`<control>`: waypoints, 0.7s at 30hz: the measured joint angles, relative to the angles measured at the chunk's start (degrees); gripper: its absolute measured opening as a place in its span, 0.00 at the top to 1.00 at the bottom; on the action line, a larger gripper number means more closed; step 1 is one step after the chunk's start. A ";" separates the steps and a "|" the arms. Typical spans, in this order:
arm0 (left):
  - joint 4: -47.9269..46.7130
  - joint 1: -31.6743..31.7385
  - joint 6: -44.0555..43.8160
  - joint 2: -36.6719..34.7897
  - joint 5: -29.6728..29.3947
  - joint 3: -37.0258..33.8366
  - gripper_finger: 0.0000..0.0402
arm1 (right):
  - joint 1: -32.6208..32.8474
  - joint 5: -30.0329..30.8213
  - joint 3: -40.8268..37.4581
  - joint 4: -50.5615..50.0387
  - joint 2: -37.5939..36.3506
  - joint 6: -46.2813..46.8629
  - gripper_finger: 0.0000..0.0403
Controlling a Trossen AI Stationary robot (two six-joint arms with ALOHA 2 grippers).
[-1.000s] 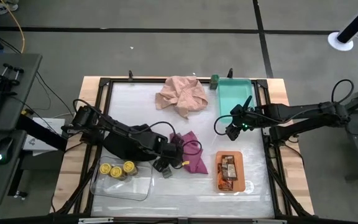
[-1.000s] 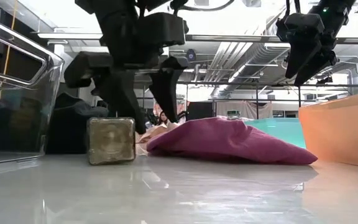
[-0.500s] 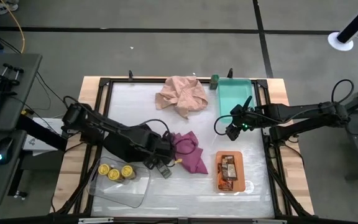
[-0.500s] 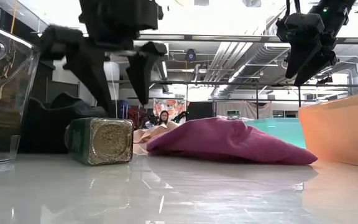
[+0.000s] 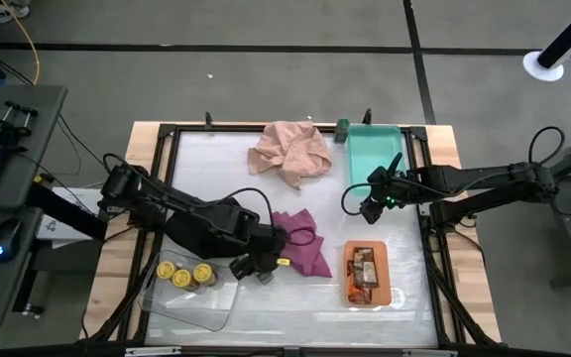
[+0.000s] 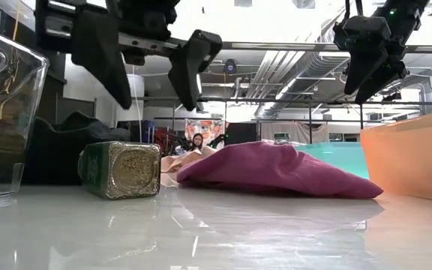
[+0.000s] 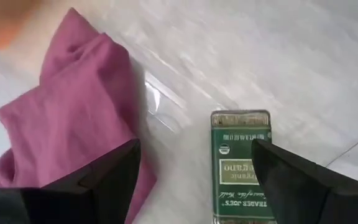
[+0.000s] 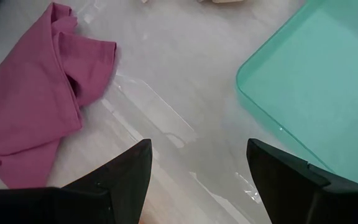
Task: Sort spices by type
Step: Put the bottom green seasoning bottle into the green bin
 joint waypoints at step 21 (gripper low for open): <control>9.53 3.06 4.51 5.27 -14.90 0.79 0.27 | 0.00 0.03 0.00 -0.13 0.02 0.15 0.36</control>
